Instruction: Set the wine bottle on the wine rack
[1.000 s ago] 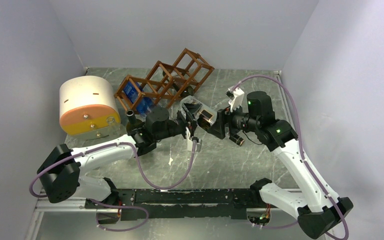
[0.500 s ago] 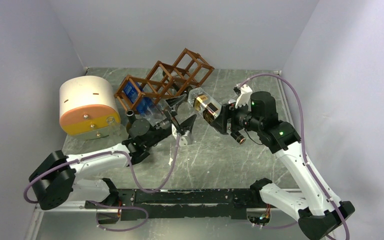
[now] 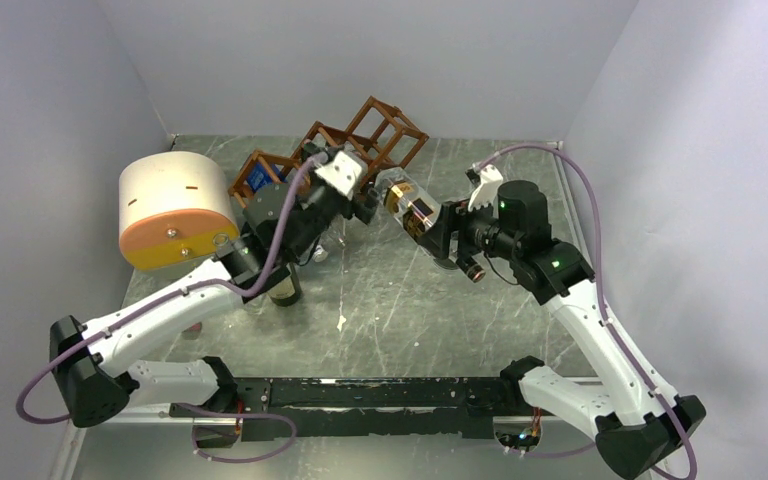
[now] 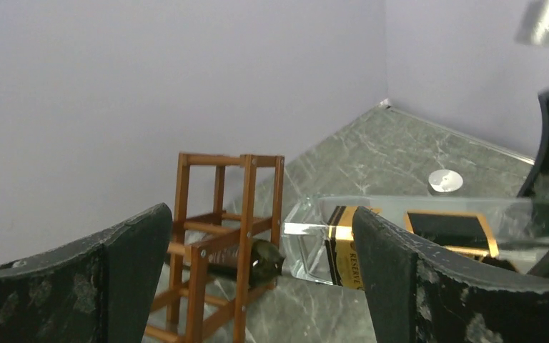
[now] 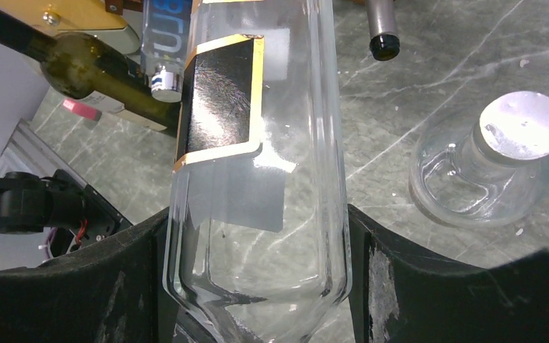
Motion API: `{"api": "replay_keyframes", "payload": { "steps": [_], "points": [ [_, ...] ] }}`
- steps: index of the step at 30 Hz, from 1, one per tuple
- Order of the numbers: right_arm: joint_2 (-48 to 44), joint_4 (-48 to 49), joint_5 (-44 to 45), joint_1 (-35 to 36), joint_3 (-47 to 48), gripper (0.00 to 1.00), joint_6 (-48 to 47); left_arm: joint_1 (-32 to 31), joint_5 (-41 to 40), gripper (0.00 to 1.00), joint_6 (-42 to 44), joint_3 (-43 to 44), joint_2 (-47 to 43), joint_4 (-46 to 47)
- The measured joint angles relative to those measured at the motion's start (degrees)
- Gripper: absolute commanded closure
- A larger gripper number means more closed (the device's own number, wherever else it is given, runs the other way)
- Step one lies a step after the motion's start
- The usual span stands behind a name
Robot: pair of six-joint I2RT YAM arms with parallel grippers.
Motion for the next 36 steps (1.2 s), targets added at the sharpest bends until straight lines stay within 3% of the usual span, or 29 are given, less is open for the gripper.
{"api": "replay_keyframes", "payload": {
  "steps": [7,14,23,28,36],
  "points": [
    [0.98,1.95,0.87,1.66,-2.34,1.00,1.31,0.04,-9.70,0.00,-11.04,10.01,0.66,-16.87],
    [2.71,3.37,4.72,8.48,-2.60,1.00,3.61,0.17,-7.45,0.00,-19.19,10.21,-5.35,-27.76],
    [8.33,8.94,14.78,16.17,-3.41,1.00,6.21,0.17,-5.51,0.00,-24.83,9.81,-17.70,-31.04],
    [12.74,13.46,19.37,17.53,-4.02,1.00,7.67,0.17,-6.95,0.01,-25.57,4.96,-22.69,-30.69],
    [18.56,17.73,23.30,18.05,-4.13,1.00,8.52,0.17,-11.08,0.02,-25.51,1.36,-23.37,-30.84]
  ]
}}
